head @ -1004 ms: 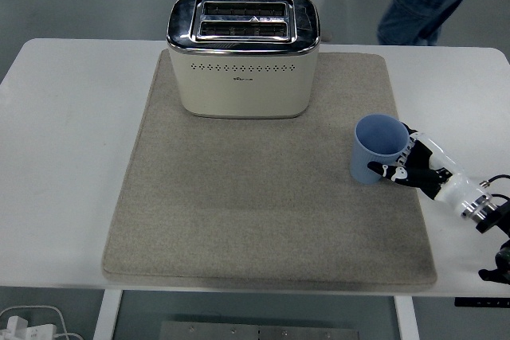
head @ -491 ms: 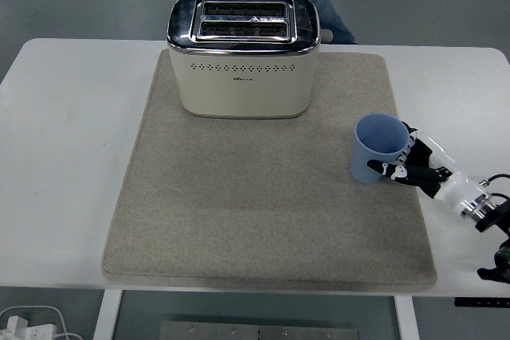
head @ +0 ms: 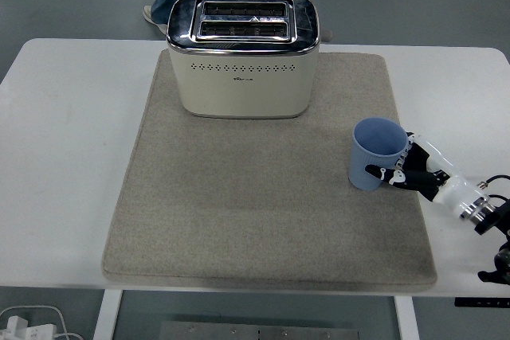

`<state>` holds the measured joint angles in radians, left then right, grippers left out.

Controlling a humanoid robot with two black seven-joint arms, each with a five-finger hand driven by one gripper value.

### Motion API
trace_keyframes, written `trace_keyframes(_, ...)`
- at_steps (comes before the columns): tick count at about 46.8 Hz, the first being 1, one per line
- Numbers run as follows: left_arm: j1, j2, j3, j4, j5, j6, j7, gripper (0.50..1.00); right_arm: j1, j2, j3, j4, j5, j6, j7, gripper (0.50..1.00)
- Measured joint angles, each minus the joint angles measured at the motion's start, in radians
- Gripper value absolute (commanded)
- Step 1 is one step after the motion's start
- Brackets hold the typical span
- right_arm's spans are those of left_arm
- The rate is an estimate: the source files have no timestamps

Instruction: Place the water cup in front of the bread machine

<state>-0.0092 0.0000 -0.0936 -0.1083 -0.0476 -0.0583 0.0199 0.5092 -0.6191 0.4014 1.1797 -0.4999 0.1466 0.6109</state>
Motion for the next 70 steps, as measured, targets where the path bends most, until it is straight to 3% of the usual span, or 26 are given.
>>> trace_keyframes(26, 0.000, 0.000, 0.001, -0.001, 0.000, 0.000, 0.000, 1.000, 0.027, 0.027, 0.010, 0.004, 0.006, -0.004, 0.000, 0.500)
trace_keyframes(70, 0.000, 0.000, 0.003, -0.030, 0.002, 0.000, 0.000, 1.000, 0.104, 0.204, -0.012, 0.004, -0.001, -0.091, 0.000, 0.500)
